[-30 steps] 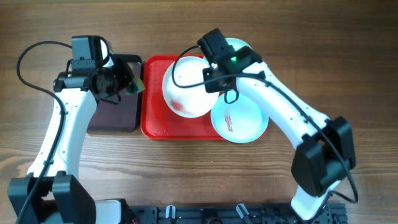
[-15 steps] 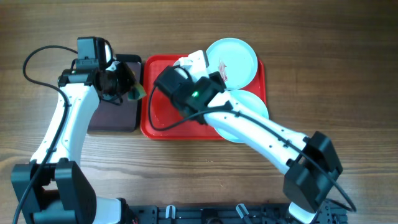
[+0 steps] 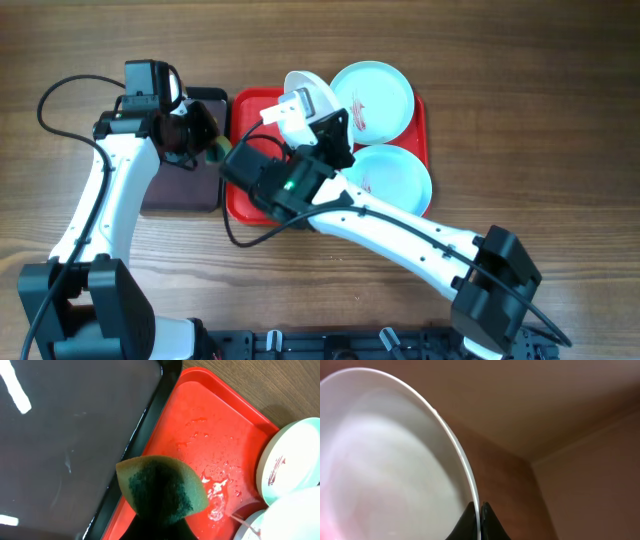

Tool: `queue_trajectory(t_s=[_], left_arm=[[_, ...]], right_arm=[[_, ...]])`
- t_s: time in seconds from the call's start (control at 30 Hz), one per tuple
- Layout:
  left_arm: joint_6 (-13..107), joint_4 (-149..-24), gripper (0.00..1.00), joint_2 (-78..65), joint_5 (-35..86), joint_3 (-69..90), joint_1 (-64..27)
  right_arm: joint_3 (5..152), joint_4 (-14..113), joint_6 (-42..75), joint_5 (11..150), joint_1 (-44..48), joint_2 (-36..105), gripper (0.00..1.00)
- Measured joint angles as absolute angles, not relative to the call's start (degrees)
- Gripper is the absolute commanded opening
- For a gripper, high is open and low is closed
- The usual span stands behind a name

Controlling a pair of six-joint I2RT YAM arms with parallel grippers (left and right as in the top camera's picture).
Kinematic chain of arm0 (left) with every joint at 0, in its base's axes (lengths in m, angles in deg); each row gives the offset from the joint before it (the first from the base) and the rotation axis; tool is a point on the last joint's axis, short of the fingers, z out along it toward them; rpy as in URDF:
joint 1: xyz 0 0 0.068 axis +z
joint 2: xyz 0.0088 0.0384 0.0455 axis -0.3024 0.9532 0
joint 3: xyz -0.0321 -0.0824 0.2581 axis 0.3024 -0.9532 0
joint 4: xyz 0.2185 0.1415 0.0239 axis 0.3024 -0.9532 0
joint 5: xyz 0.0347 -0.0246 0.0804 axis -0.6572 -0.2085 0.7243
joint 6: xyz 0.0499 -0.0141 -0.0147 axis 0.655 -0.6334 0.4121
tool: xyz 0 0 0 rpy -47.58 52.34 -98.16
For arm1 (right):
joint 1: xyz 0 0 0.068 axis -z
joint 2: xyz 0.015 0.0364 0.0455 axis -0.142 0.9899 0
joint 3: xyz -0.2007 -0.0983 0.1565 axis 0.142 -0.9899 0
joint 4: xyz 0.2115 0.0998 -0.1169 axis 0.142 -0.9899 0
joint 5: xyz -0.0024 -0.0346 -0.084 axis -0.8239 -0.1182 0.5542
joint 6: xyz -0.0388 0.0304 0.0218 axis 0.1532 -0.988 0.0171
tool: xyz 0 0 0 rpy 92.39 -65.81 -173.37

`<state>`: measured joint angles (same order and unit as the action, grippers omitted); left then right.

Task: Clean dirty plates on tray and stack at the side
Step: 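Carry the white plate right and set it on the table beside the tray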

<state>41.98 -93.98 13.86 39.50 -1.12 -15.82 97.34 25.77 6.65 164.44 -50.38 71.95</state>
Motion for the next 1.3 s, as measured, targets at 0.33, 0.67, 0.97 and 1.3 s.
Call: queue_trajectory(t_s=[0.33, 0.67, 0.97, 1.3], left_arm=[[41.8, -94.2, 0.04, 13.9, 39.5, -1.1, -15.8], [41.8, -94.2, 0.04, 13.9, 39.5, -1.1, -15.8], [41.8, -95.4, 0.04, 13.9, 39.6, -1.1, -15.8], [41.8, -95.7, 0.04, 13.9, 39.7, -1.1, -15.8]], right_arm=[[97.3, 28.7, 9.3, 164.8, -51.1, 71.9, 0.04], [97.3, 25.2, 9.1, 133.4, -43.6, 71.9, 0.04], [97.3, 23.9, 11.5, 93.7, -19.0, 67.1, 0.04], [96.8, 18.7, 15.5, 83.8, 11.0, 63.4, 0.04]])
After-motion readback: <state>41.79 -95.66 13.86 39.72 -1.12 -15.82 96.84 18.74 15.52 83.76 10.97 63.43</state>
